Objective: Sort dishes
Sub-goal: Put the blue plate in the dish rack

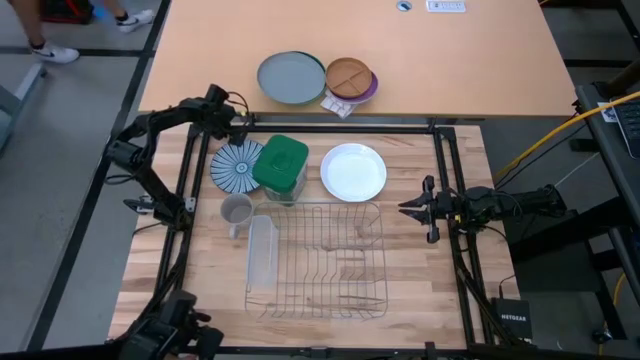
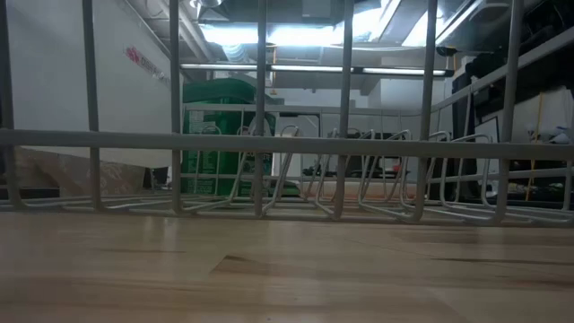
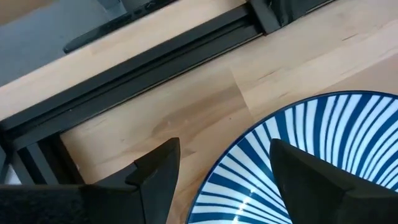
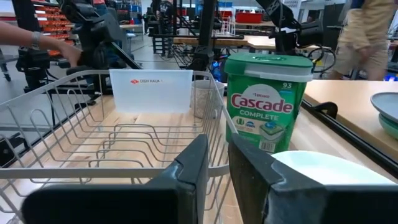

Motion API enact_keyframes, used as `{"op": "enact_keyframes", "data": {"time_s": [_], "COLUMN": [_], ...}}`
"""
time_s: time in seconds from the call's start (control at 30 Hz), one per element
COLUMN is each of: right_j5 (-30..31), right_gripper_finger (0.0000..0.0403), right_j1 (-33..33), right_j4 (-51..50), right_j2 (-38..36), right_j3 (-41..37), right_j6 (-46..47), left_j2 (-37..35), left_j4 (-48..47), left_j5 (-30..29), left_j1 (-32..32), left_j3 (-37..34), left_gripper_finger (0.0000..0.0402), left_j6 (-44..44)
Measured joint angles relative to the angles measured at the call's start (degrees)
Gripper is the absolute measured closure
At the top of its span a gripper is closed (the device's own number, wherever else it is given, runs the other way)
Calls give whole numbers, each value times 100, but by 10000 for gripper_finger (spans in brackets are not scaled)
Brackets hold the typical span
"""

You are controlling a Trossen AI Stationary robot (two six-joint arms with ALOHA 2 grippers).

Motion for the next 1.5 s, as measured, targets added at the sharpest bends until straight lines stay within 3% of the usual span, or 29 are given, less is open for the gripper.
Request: {"op": "enact_keyframes", "data": {"time_s": [0.33,0.9,1.23,1.5], "right_j5": [0,-4,-2,-2], "right_gripper_finger": [333,333,333,333], "right_j1": [0,-1,0,-1], "right_j4": [0,-1,0,0], "right_j2": [0,0,1,0], "right_j3": [-2,-2,-2,-2], "right_j6": [0,0,0,-1], "left_j2": [326,339,339,339], "left_j4": [42,-1378,-1703,-1814], "left_j5": [82,1109,1213,2017], "left_j1": [-4,0,0,0], "left_j3": [4,0,0,0], "left_gripper_finger": [164,166,229,282], "left_j6": [299,1015,1475,1773]}}
